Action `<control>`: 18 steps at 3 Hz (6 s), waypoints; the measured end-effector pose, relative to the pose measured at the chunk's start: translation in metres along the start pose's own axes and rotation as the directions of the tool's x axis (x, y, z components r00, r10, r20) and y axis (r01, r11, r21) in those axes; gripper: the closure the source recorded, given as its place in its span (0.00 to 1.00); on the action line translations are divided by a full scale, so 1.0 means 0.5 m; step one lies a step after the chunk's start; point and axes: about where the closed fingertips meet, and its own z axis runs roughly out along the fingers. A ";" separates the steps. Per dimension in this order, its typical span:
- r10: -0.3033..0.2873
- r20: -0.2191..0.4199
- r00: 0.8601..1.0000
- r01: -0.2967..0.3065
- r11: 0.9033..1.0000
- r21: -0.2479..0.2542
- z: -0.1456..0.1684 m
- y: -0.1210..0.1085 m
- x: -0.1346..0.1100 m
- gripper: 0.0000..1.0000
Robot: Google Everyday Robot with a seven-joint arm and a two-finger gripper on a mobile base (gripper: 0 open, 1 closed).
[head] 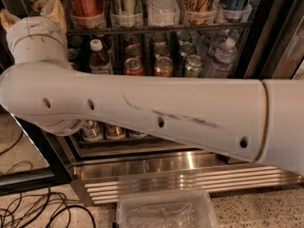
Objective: Pick 7up can from top shelf of fridge
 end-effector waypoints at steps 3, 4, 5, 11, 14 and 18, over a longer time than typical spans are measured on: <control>-0.041 0.041 0.998 0.042 0.999 -0.007 0.095 -0.024 0.002 0.32; -0.035 0.058 0.998 0.036 0.999 -0.016 0.128 -0.017 -0.004 0.32; -0.026 0.065 0.998 0.027 1.000 -0.010 0.150 -0.012 -0.005 0.33; 0.148 0.139 0.979 -0.144 0.989 -0.045 -0.007 -0.056 -0.126 1.00; 0.378 -0.017 0.926 -0.354 0.849 -0.392 -0.075 -0.064 -0.054 1.00; 0.469 -0.242 0.849 -0.515 0.633 -0.578 -0.194 0.024 0.015 1.00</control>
Offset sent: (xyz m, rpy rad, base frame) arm 0.0519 0.0026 0.0043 -0.0558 -0.0531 0.0085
